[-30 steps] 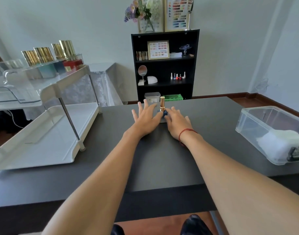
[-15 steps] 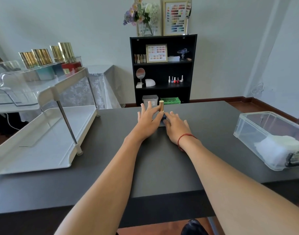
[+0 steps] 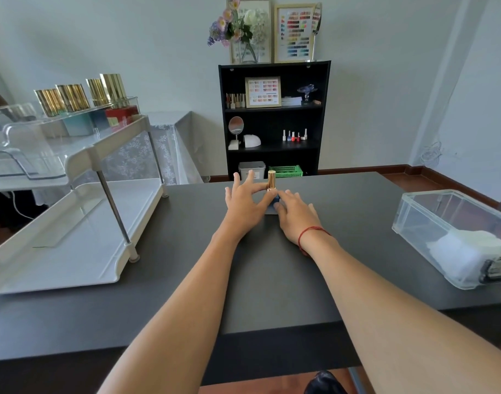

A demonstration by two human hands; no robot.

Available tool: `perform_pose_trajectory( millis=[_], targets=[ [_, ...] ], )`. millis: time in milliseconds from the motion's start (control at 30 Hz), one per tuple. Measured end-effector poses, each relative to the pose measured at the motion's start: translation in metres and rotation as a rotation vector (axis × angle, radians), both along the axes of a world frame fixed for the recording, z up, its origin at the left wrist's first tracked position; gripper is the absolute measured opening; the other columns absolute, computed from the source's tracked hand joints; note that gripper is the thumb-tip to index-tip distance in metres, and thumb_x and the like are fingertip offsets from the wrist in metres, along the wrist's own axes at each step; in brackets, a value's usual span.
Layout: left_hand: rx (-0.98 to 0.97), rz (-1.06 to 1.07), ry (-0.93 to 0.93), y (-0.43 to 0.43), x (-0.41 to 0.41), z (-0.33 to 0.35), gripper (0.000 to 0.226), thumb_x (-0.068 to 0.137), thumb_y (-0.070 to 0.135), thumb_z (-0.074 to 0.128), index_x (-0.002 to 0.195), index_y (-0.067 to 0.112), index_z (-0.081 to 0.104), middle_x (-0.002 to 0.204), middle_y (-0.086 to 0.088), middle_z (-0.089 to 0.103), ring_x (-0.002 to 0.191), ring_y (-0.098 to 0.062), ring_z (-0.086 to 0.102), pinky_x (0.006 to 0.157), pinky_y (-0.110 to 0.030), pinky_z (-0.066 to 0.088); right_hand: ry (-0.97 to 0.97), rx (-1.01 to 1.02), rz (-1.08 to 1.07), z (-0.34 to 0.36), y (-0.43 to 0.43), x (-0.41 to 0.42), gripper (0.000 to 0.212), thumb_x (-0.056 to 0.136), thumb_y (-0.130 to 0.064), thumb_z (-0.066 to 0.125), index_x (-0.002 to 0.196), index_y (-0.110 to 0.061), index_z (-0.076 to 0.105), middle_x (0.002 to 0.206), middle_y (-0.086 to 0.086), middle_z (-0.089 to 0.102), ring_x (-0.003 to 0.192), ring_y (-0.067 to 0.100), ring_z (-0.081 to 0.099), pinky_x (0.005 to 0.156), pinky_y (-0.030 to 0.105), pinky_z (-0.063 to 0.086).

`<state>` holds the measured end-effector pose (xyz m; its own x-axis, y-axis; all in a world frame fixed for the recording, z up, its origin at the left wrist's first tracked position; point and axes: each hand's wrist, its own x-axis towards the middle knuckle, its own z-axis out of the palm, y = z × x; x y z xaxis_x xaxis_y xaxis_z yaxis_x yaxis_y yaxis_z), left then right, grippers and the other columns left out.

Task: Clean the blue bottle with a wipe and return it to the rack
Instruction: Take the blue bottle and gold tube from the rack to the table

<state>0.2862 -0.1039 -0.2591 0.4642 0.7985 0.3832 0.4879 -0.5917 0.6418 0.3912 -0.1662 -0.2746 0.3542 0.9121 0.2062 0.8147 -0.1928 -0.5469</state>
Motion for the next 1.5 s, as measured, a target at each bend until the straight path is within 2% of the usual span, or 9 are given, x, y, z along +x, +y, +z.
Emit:
perform_pose_trajectory(
  millis=[100,200,400,567,767,933,1033,1233,1500],
  targets=[
    [0.003,0.030,-0.022,0.001,0.001,0.001,0.034,0.091,0.043,0.054,0.123,0.031,0.059,0.158,-0.007,0.017,0.147,-0.028,-0.006,0.115,-0.051,-0.007,0.012,0.008,0.004,-0.001,0.000,0.000,0.038,0.102,-0.027,0.028,0.139,-0.026,0.037,0.151,0.005,0.033,0.147,0.025,0.014,0.118,0.052,0.007],
    [-0.041,0.000,0.060,-0.002,0.006,0.004,0.045,0.094,0.045,0.046,0.137,0.032,0.044,0.160,-0.009,0.009,0.146,-0.028,-0.012,0.115,-0.053,-0.009,0.002,-0.012,-0.002,0.001,-0.001,-0.001,0.040,0.102,-0.027,0.026,0.142,-0.027,0.034,0.155,0.005,0.027,0.148,0.024,0.009,0.118,0.051,0.004],
    [-0.117,-0.004,-0.043,-0.009,0.002,0.008,0.031,0.097,0.032,0.042,0.123,0.028,0.059,0.159,-0.008,0.011,0.146,-0.025,-0.014,0.114,-0.051,-0.013,-0.053,-0.051,-0.033,0.005,-0.002,-0.003,0.042,0.103,-0.027,0.027,0.145,-0.023,0.029,0.158,0.003,0.018,0.148,0.023,0.005,0.118,0.053,-0.002],
    [-0.031,0.062,-0.097,-0.006,-0.003,0.005,0.023,0.093,0.035,0.054,0.112,0.030,0.065,0.157,-0.007,0.022,0.148,-0.026,-0.002,0.116,-0.052,-0.003,-0.063,-0.055,-0.031,0.004,-0.002,-0.003,0.042,0.103,-0.027,0.026,0.145,-0.023,0.028,0.158,0.003,0.018,0.148,0.023,0.005,0.118,0.052,-0.001],
    [-0.085,0.014,0.043,-0.005,0.003,0.003,0.045,0.097,0.043,0.041,0.141,0.034,0.038,0.160,-0.008,0.007,0.146,-0.026,-0.013,0.114,-0.054,-0.010,-0.051,-0.044,-0.019,0.005,-0.004,-0.003,0.041,0.103,-0.027,0.025,0.144,-0.024,0.031,0.158,0.004,0.018,0.148,0.024,0.005,0.117,0.053,-0.001],
    [-0.104,-0.009,0.015,-0.007,0.002,0.004,0.034,0.097,0.040,0.043,0.129,0.035,0.053,0.159,-0.008,0.010,0.146,-0.025,-0.014,0.112,-0.053,-0.014,-0.039,-0.041,-0.016,0.005,-0.004,-0.004,0.040,0.103,-0.027,0.025,0.142,-0.025,0.034,0.158,0.004,0.019,0.148,0.023,0.005,0.117,0.052,-0.002],
    [-0.117,-0.006,-0.002,-0.007,0.000,0.003,0.034,0.097,0.039,0.042,0.129,0.034,0.054,0.159,-0.007,0.012,0.147,-0.024,-0.014,0.112,-0.053,-0.014,-0.042,-0.047,-0.020,0.004,-0.005,-0.003,0.041,0.103,-0.027,0.025,0.143,-0.023,0.032,0.159,0.003,0.017,0.148,0.022,0.004,0.118,0.052,-0.002],
    [-0.118,-0.048,0.003,-0.006,0.002,0.003,0.034,0.099,0.037,0.039,0.130,0.035,0.052,0.159,-0.007,0.012,0.146,-0.024,-0.015,0.112,-0.055,-0.015,-0.020,-0.043,-0.013,0.006,-0.005,-0.005,0.053,0.103,-0.027,0.026,0.150,-0.026,0.004,0.160,0.002,0.014,0.148,0.021,0.002,0.117,0.051,-0.004],
    [-0.063,0.003,-0.045,-0.008,0.001,0.002,0.035,0.093,0.044,0.049,0.126,0.034,0.057,0.158,-0.006,0.019,0.147,-0.023,-0.007,0.113,-0.054,-0.013,-0.036,-0.043,-0.019,0.004,-0.004,-0.004,0.050,0.102,-0.031,0.027,0.150,-0.027,0.012,0.159,0.002,0.015,0.148,0.022,0.002,0.117,0.053,-0.002]
  ],
)
